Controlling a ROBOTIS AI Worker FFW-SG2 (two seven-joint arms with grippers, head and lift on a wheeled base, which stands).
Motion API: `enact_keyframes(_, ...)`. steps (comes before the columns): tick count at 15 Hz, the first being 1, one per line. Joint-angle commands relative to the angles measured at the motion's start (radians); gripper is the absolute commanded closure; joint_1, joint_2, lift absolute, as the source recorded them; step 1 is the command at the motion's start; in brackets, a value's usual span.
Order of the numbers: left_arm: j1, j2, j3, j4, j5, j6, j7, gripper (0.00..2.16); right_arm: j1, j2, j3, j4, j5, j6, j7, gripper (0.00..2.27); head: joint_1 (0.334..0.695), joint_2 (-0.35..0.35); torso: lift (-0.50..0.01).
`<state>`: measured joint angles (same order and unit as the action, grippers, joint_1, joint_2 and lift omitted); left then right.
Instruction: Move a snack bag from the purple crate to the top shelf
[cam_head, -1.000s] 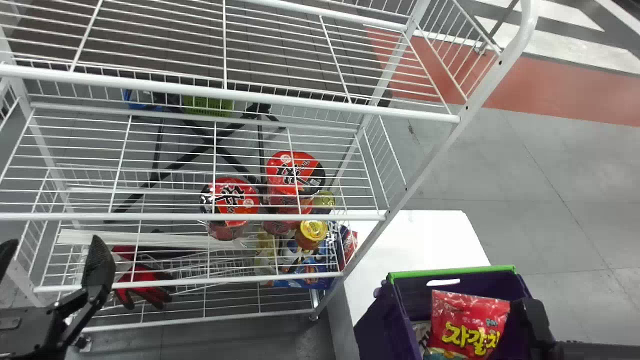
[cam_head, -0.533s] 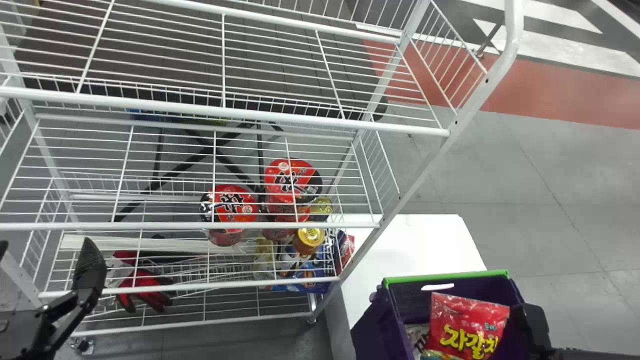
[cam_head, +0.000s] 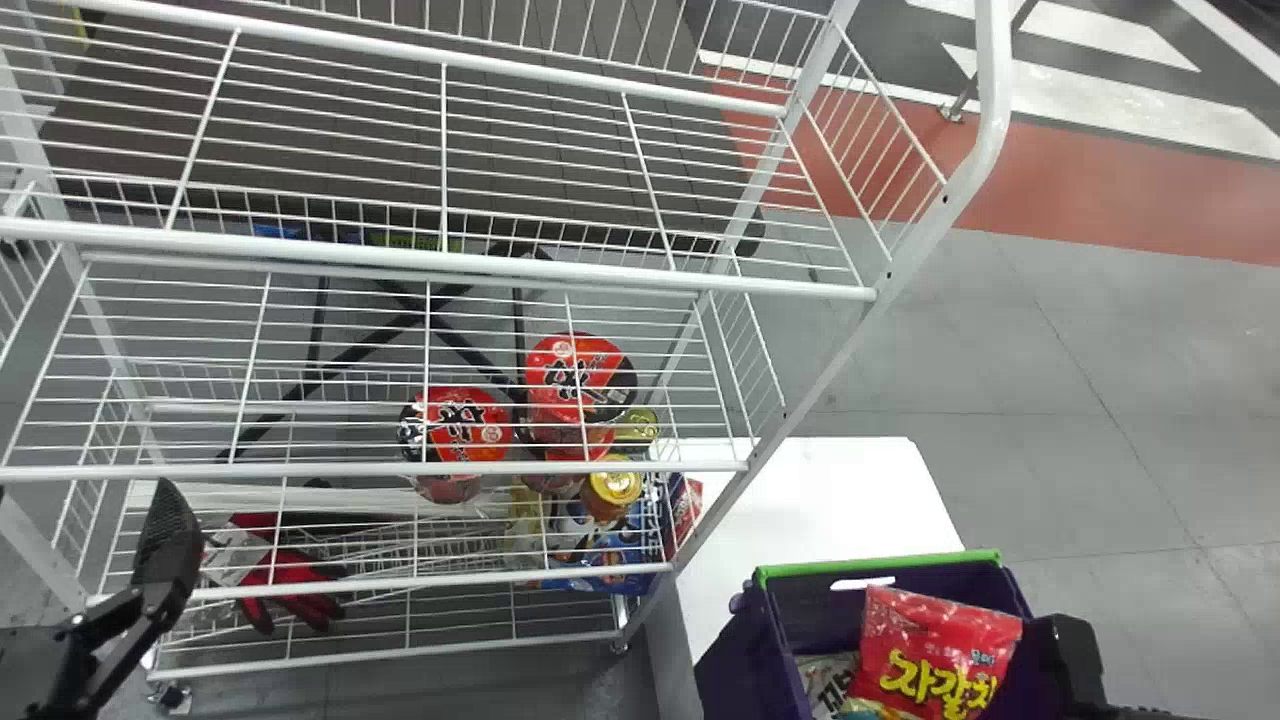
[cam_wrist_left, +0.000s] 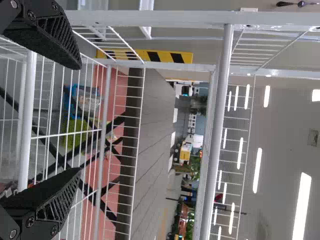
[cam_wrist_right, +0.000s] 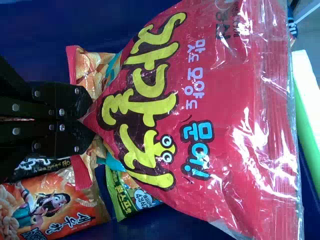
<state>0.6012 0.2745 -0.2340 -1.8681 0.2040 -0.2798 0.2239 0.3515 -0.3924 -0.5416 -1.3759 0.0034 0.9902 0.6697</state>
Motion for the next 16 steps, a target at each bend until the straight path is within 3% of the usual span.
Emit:
enact_keyframes(1,0.000,-0.001,-0.001,0.000,0.000,0.000,-0.001,0.08,0.006,0.006,-0.003,-0.012,-0.002,0.000,0.001,1.95,0.695,-0.350,-0.200)
enact_keyframes(16,-0.011,-0.001,-0.001,0.003,0.002,0.000,-0.001,0.09,0.007,0.013,-0.017,-0.018,-0.011,-0.015,-0.002,1.95,0.695,-0.350,-0.139)
